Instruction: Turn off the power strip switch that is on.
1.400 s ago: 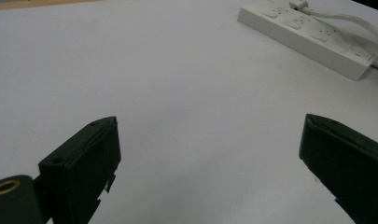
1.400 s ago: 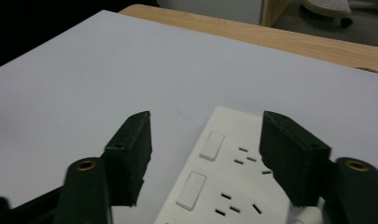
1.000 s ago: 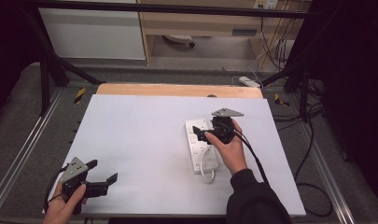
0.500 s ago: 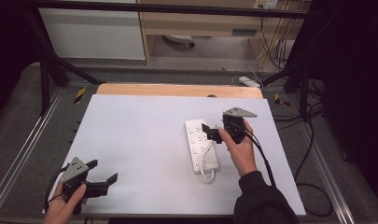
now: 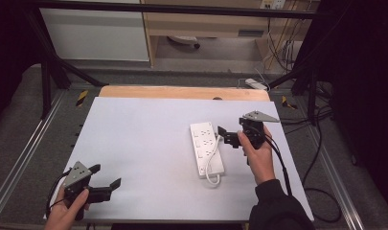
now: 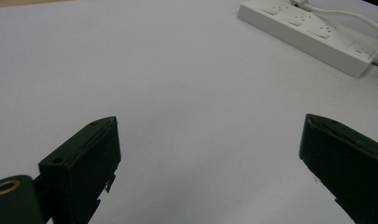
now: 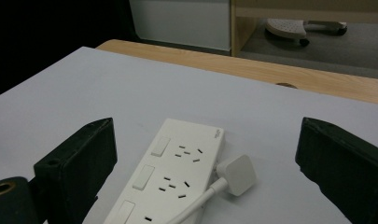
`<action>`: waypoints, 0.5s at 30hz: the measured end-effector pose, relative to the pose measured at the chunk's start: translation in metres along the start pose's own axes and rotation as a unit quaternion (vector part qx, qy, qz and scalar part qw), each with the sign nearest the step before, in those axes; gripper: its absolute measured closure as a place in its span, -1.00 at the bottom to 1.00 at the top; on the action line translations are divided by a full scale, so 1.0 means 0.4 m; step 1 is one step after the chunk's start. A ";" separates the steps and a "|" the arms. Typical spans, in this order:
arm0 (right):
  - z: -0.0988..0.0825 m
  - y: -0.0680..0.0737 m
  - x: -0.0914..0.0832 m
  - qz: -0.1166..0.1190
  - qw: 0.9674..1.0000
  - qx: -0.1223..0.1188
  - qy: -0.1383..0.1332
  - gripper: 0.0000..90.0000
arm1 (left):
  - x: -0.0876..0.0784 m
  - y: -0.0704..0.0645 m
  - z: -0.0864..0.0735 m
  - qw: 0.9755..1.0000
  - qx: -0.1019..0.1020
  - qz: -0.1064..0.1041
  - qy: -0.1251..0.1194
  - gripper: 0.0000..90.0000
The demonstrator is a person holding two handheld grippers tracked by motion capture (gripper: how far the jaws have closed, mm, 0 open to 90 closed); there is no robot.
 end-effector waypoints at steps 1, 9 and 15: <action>-0.002 -0.005 -0.004 -0.004 1.000 -0.001 0.000 -0.88 | 0.000 0.000 0.000 1.000 0.000 -0.001 0.001 -0.88; -0.026 -0.042 -0.039 -0.006 1.000 0.021 -0.005 -0.85 | 0.002 -0.001 -0.001 1.000 0.001 0.002 0.003 -0.88; -0.049 -0.053 -0.061 -0.004 1.000 0.027 -0.008 -0.86 | 0.002 -0.001 0.000 1.000 0.000 0.002 0.001 -0.88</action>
Point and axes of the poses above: each handheld gripper's, and its own axes: x roughly forward along the jaws, z roughly out of its top, y roughly to its left, the point moved 2 cm from there along x, roughly forward along the jaws, and after that the axes turned 3 degrees about z, right-handed, at the moved point
